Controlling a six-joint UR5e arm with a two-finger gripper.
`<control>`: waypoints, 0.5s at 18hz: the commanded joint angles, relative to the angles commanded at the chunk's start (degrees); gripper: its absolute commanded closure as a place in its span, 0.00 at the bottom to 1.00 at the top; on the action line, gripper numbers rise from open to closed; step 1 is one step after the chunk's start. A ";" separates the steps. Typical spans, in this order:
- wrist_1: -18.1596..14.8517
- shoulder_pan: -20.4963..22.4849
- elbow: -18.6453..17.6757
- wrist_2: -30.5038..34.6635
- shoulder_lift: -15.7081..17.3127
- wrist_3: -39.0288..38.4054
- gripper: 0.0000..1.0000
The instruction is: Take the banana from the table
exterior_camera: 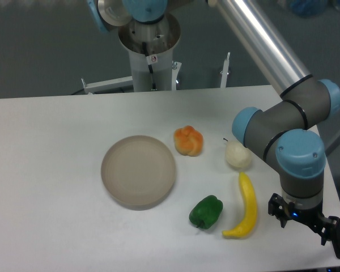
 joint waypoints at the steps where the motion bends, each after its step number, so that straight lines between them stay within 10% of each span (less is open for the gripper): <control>1: 0.00 0.00 -0.26 0.00 0.00 -0.09 0.00; 9: 0.00 -0.09 -3.07 -0.09 1.40 -0.26 0.00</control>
